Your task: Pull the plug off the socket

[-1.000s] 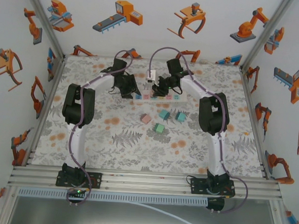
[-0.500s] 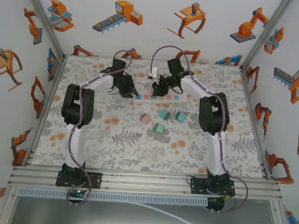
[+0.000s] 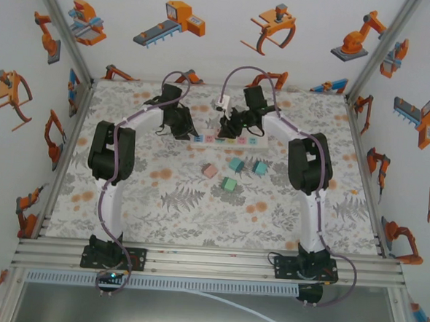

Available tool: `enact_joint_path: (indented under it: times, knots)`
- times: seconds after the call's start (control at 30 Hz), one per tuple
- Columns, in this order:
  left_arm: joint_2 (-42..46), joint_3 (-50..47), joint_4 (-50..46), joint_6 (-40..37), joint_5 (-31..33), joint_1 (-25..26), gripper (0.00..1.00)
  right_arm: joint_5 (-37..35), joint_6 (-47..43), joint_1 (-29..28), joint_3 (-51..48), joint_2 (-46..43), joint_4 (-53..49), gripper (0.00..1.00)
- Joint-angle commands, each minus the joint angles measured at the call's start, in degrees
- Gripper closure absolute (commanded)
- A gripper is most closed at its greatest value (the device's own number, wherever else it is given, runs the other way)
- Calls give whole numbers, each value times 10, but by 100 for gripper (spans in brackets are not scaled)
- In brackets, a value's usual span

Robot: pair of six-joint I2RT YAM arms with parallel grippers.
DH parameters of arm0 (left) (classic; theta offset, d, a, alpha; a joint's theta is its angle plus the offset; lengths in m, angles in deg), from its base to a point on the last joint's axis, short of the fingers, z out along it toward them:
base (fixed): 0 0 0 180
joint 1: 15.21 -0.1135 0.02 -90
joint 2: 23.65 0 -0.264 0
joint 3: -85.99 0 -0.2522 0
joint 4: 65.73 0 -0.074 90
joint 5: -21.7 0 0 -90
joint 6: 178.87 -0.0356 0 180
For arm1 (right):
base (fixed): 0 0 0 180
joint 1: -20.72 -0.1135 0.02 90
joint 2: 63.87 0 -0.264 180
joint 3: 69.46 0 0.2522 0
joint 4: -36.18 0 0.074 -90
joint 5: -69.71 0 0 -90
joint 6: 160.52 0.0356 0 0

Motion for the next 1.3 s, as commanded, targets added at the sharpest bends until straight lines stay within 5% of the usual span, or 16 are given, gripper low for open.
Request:
enact_joint_path:
  times: [0.0,1.03,1.27]
  knots:
    - [-52,-34,-76,-29,94,2,61,51,38,2,8,-56,102,100]
    - [-64,-19,-92,-48,112,2,60,99,24,41,-48,-116,158,100]
    - [-6,-20,-72,-57,84,3,32,52,135,41,-106,-159,266,100]
